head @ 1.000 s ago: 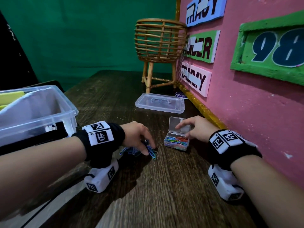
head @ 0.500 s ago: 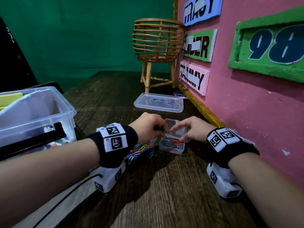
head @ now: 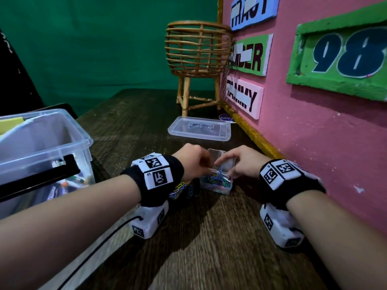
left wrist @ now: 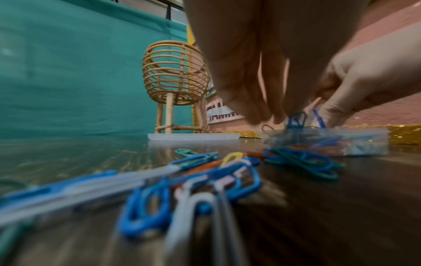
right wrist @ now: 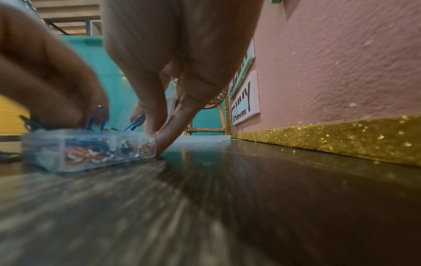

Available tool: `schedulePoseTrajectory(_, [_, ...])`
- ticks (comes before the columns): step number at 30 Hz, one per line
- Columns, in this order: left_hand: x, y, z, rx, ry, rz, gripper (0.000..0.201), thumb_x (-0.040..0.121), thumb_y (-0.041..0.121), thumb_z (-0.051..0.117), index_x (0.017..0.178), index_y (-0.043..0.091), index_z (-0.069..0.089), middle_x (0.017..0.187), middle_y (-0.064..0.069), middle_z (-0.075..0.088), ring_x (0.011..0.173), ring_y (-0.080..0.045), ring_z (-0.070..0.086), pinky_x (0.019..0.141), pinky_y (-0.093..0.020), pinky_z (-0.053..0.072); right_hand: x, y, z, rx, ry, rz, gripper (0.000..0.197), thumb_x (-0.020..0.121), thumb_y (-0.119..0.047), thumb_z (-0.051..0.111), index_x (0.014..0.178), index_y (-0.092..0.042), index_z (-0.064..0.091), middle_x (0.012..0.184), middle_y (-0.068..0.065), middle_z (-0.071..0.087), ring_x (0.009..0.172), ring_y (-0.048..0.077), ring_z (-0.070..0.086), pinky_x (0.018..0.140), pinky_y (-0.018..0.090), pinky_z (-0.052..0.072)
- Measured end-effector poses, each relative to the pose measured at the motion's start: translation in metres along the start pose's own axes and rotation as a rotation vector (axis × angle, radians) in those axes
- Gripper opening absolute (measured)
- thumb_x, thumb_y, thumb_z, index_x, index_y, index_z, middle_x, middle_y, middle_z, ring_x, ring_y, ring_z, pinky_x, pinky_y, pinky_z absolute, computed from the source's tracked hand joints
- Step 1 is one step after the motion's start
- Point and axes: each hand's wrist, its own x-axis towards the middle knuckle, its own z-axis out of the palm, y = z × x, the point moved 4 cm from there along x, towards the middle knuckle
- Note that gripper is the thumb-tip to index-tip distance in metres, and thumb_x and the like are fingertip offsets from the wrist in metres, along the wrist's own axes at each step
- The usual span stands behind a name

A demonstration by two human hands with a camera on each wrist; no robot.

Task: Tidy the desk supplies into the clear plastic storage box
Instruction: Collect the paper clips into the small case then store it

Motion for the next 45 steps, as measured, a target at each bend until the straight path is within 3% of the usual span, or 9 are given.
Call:
schedulePoseTrajectory(5, [-0.002,0.000,0.006,-0.029,-0.105,0.027,0.020,0.086,0.025,0.063,0.104,0.022,0.072,0.108,0.000,0.068,0.093,-0.009,0.058,0.087,-0.023,0.046,0.001,0.001,0.000,0.043,-0.018,0.005,0.040,0.075,0.012,0.063,0.101,-0.018,0.071,0.111,0.001,0.058,0.095,0.019,0.059,0.074,0.024,0.055])
schedulePoseTrajectory(12, [-0.003,0.002,0.005,-0.114,-0.120,0.010,0.028,0.075,0.029,0.075,0.102,0.024,0.071,0.096,0.007,0.065,0.087,-0.004,0.055,0.079,-0.018,0.043,0.002,0.003,0.001,0.106,0.004,0.011,0.018,0.075,0.006,0.069,0.088,-0.006,0.071,0.077,0.003,0.062,0.070,0.014,0.062,0.057,0.012,0.054])
schedulePoseTrajectory(17, [-0.004,0.001,0.007,-0.124,-0.169,0.024,0.030,0.076,0.010,0.073,0.104,0.021,0.072,0.104,0.002,0.070,0.093,-0.007,0.060,0.088,-0.020,0.048,0.000,0.001,0.001,0.080,0.011,0.015,0.014,0.074,0.002,0.072,0.073,-0.011,0.066,0.067,-0.001,0.062,0.061,0.006,0.061,0.060,0.015,0.055])
schedulePoseTrajectory(23, [-0.002,0.000,-0.005,-0.130,0.070,0.008,0.028,0.082,-0.002,0.060,0.098,0.016,0.073,0.099,-0.001,0.073,0.093,-0.010,0.064,0.087,-0.019,0.049,0.000,0.001,0.001,0.071,0.028,0.021,0.018,0.075,0.001,0.070,0.068,-0.015,0.065,0.068,-0.002,0.062,0.057,0.002,0.061,0.061,0.015,0.055])
schedulePoseTrajectory(27, [-0.001,-0.002,-0.011,-0.194,0.226,0.041,0.030,0.081,-0.009,0.056,0.099,0.010,0.071,0.100,-0.003,0.070,0.088,-0.006,0.056,0.074,-0.007,0.038,0.000,0.000,0.002,0.107,0.042,0.050,0.013,0.079,0.000,0.064,0.068,-0.007,0.062,0.066,0.002,0.059,0.064,0.010,0.060,0.065,0.020,0.055])
schedulePoseTrajectory(31, [-0.002,-0.003,-0.010,-0.374,0.250,0.125,0.026,0.082,-0.010,0.057,0.095,0.009,0.069,0.090,-0.003,0.066,0.085,-0.012,0.059,0.083,-0.022,0.049,0.002,0.000,0.003,0.130,0.055,0.072,0.026,0.080,-0.005,0.062,0.056,-0.013,0.057,0.063,0.002,0.056,0.067,0.012,0.056,0.067,0.024,0.053])
schedulePoseTrajectory(36, [-0.003,-0.001,0.006,-0.348,-0.158,0.149,0.026,0.085,-0.004,0.057,0.098,0.016,0.068,0.091,0.006,0.065,0.088,-0.007,0.060,0.087,-0.020,0.049,0.001,-0.002,0.004,0.082,0.017,0.031,0.023,0.080,-0.001,0.062,0.064,-0.017,0.061,0.068,0.001,0.058,0.066,0.010,0.056,0.066,0.022,0.053])
schedulePoseTrajectory(40, [0.000,0.010,0.005,-0.130,-0.006,0.207,0.023,0.082,0.004,0.065,0.101,0.015,0.070,0.094,0.006,0.052,0.091,-0.011,0.056,0.078,-0.011,0.041,0.000,-0.004,-0.001,-0.014,0.056,-0.011,0.025,0.077,0.000,0.063,0.075,-0.024,0.067,0.083,0.009,0.065,0.075,0.016,0.057,0.076,0.032,0.051])
schedulePoseTrajectory(45, [0.002,0.004,0.007,0.022,-0.032,0.135,0.031,0.089,0.025,0.060,0.119,0.018,0.062,0.121,-0.003,0.059,0.112,-0.019,0.057,0.091,-0.020,0.039,0.000,-0.002,-0.004,-0.052,0.108,-0.021,0.038,0.078,0.004,0.060,0.096,-0.027,0.072,0.080,-0.013,0.058,0.075,0.006,0.052,0.074,0.019,0.044])
